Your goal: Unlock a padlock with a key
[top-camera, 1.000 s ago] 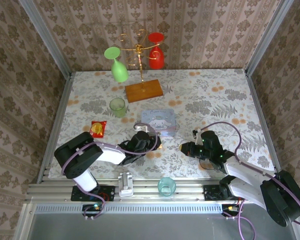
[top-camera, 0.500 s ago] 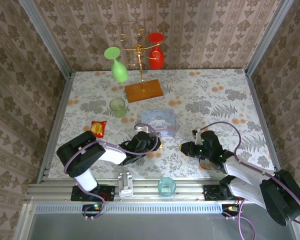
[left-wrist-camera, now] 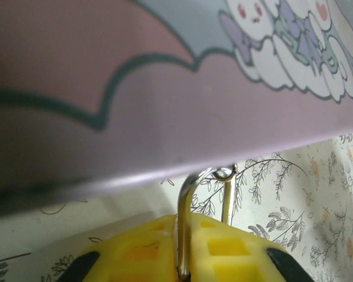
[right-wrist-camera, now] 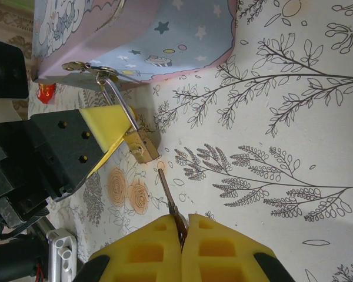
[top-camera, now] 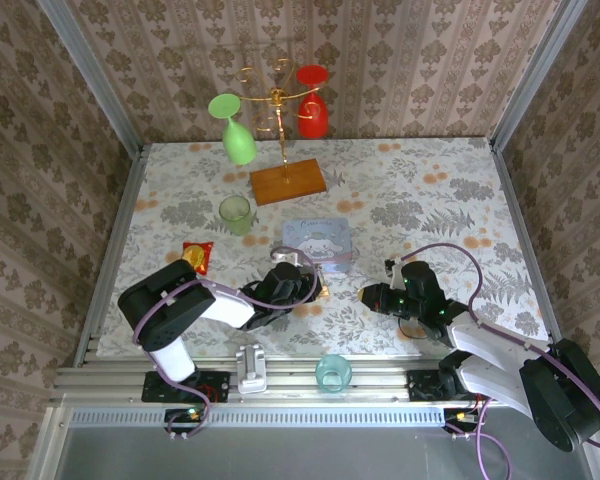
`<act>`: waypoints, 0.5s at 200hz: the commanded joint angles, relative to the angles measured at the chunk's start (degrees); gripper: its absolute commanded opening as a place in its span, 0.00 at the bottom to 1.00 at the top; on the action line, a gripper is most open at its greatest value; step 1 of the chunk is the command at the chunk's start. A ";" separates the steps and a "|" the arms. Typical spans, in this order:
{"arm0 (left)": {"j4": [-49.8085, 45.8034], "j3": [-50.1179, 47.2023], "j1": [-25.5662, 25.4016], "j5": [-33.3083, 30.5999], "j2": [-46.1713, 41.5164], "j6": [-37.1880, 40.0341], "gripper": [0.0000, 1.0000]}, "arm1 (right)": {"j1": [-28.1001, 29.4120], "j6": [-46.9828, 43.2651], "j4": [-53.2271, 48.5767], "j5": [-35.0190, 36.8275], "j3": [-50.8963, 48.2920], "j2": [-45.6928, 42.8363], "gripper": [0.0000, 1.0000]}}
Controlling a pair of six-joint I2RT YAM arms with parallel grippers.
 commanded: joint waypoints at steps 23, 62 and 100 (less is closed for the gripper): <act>1.15 2.28 0.98 3.37 -0.08 -0.57 0.01 | 1.11 1.42 1.20 1.61 -0.64 -0.58 0.00; 2.17 3.32 1.72 5.40 -1.28 -3.91 0.00 | 1.78 1.86 3.37 0.80 -0.23 2.13 0.00; 4.59 2.44 2.53 6.08 -2.68 -10.05 0.00 | 3.65 2.91 8.20 -0.26 0.87 7.15 0.00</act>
